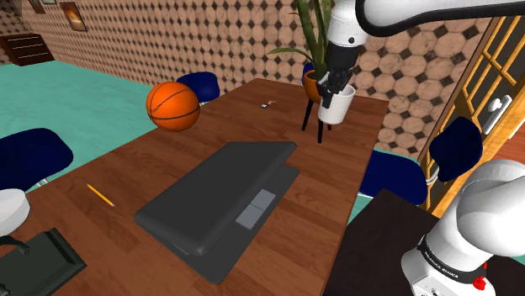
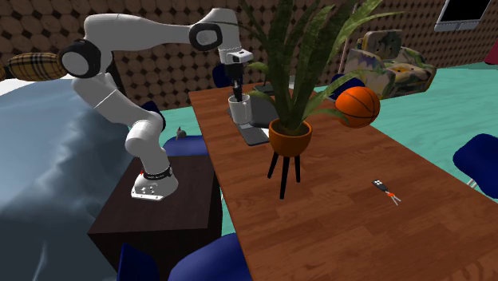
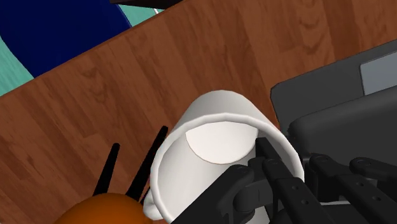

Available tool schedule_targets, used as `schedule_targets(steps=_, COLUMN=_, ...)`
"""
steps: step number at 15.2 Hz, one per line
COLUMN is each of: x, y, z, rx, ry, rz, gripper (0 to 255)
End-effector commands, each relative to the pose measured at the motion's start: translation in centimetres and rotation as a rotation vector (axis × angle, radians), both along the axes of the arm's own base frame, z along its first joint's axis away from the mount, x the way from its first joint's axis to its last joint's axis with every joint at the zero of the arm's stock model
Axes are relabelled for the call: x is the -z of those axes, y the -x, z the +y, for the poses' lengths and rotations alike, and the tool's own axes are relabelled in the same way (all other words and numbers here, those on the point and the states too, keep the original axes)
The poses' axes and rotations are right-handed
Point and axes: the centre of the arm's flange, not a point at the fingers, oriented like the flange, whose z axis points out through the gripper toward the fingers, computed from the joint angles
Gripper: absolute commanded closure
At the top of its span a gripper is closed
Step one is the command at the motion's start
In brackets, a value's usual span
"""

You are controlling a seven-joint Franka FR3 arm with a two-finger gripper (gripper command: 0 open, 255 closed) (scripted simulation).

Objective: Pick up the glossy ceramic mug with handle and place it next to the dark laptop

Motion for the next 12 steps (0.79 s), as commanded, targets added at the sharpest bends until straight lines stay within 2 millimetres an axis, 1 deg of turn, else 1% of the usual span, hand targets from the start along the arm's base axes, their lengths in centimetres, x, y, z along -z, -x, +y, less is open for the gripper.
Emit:
schedule_targets(steps=1, x=0.2, y=0.7, z=2.5, rx=0.002, ry=0.000, rz=0.000, gripper=255)
schedule_targets(steps=12, x=0.1, y=4.6, z=16.5, rx=0.002, ry=0.000, rz=0.000, gripper=255)
